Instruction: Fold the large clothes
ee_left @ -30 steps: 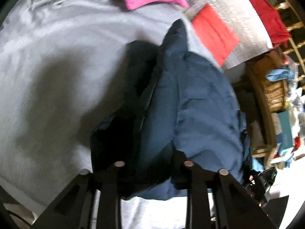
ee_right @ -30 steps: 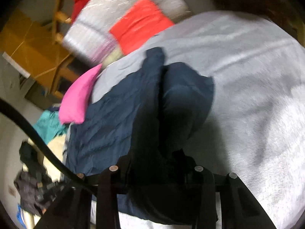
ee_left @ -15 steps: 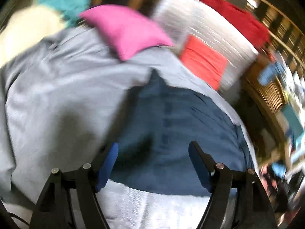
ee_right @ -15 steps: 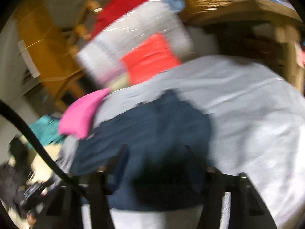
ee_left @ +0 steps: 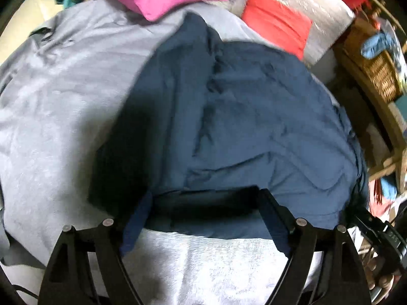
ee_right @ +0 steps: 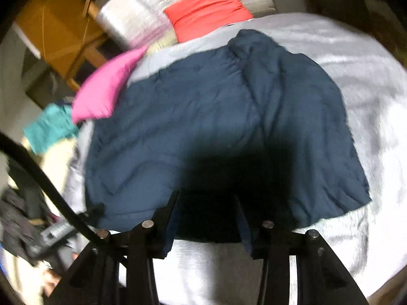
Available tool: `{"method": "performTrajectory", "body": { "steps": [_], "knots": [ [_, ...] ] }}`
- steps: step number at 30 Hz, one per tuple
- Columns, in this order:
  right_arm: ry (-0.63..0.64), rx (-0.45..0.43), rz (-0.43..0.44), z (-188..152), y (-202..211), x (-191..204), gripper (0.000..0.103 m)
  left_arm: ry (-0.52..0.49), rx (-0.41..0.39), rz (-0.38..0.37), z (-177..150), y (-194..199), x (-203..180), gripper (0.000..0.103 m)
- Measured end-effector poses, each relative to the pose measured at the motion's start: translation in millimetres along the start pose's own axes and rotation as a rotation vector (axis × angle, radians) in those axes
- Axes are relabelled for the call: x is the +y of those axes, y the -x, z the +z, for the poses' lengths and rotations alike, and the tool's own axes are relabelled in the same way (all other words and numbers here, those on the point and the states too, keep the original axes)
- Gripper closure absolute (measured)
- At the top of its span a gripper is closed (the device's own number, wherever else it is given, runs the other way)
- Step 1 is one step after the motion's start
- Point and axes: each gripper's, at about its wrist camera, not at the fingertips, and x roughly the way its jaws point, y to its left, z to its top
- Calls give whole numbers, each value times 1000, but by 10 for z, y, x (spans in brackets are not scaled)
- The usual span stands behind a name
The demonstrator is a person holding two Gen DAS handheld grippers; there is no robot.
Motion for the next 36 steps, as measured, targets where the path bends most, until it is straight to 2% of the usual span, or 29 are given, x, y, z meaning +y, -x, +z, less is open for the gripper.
{"method": "performTrajectory", "body": {
  "steps": [4, 8, 9, 12, 19, 22, 24, 26, 27, 28, 33, 36],
  "knots": [
    [-99, -44, 90, -17, 209, -179, 40, 51, -98, 11, -17, 281, 149, 18],
    [-174, -14, 146, -151, 352, -400, 37, 109, -128, 119, -77, 348, 347, 18],
    [-193, -3, 149, -187, 368, -429, 37, 111, -125, 133, -162, 366, 430, 18],
    [-228, 11, 147, -258, 308, -464, 37, 98, -134, 191, -153, 310, 471, 18],
    [-183, -77, 91, -260, 241, -240, 37, -65, -272, 230, -173, 487, 186, 18],
    [-91, -145, 57, -257, 312, -56, 37, -95, -290, 227, -174, 487, 112, 18],
    [-59, -180, 65, -253, 357, 15, 37, -107, -305, 230, -185, 517, 68, 18],
    [-41, -211, 62, -236, 402, 60, 44, -120, -316, 234, -176, 521, 21, 18],
    [-26, -226, 42, -224, 409, 89, 57, -124, -319, 234, -177, 525, 2, 18],
    [-19, -231, 29, -206, 405, 103, 62, -129, -324, 235, -173, 523, -23, 18],
    [-32, -229, 37, -139, 319, 117, 62, -164, -333, 238, -173, 523, -156, 18],
    [-55, -197, 34, -98, 211, 105, 62, -188, -339, 243, -171, 510, -232, 18]
  ]
}}
